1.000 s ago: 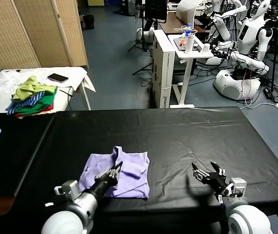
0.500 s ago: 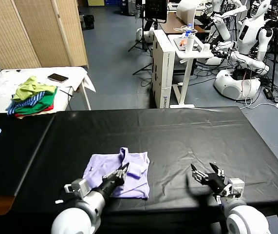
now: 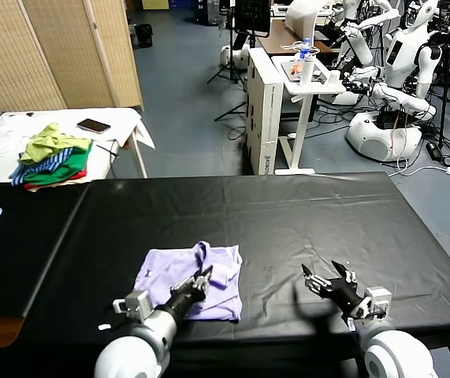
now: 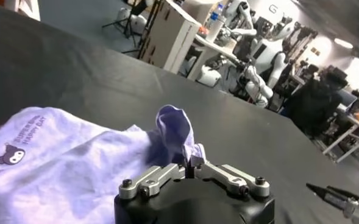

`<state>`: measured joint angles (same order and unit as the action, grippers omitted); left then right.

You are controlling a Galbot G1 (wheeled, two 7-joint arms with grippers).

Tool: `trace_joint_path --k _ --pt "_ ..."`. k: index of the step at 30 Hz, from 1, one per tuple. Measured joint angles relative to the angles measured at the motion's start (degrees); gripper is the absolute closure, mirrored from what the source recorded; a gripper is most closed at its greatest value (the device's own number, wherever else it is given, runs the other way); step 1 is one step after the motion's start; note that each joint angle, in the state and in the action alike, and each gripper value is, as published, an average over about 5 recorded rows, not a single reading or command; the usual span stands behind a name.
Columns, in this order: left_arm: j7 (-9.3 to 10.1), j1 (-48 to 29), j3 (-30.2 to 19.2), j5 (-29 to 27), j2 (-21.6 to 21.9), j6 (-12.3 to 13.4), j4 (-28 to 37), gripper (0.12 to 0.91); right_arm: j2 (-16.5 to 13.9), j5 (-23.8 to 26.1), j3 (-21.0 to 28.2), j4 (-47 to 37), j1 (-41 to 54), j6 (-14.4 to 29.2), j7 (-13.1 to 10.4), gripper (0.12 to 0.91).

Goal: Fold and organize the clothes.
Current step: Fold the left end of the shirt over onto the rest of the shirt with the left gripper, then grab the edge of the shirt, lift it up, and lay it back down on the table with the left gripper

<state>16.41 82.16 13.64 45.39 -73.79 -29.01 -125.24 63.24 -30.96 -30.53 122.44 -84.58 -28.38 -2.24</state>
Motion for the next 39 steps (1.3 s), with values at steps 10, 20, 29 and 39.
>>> trace_joint_path --k 10,20,29,39 --pt "-2.04 0.2 3.2 3.3 0.0 1.9 -2.5 0.129 -3.6 -6.5 6.6 0.5 5.2 -0.7 0.3 0.118" --pt "-5.67 1.8 9.9 -11.0 5.5 6.1 -0.7 0.123 -1.8 -4.7 20.3 -3.9 15.5 -0.9 -0.1 0.118" --pt "-5.85 4.2 11.7 -16.1 5.5 6.9 -0.3 0.123 0.8 -4.4 28.1 -9.4 22.9 -0.9 -0.7 0.120" --pt "-5.62 5.6 12.8 -17.9 5.0 7.4 -0.2 0.123 2.7 -4.3 29.3 -13.1 23.6 -0.8 -0.9 0.559"
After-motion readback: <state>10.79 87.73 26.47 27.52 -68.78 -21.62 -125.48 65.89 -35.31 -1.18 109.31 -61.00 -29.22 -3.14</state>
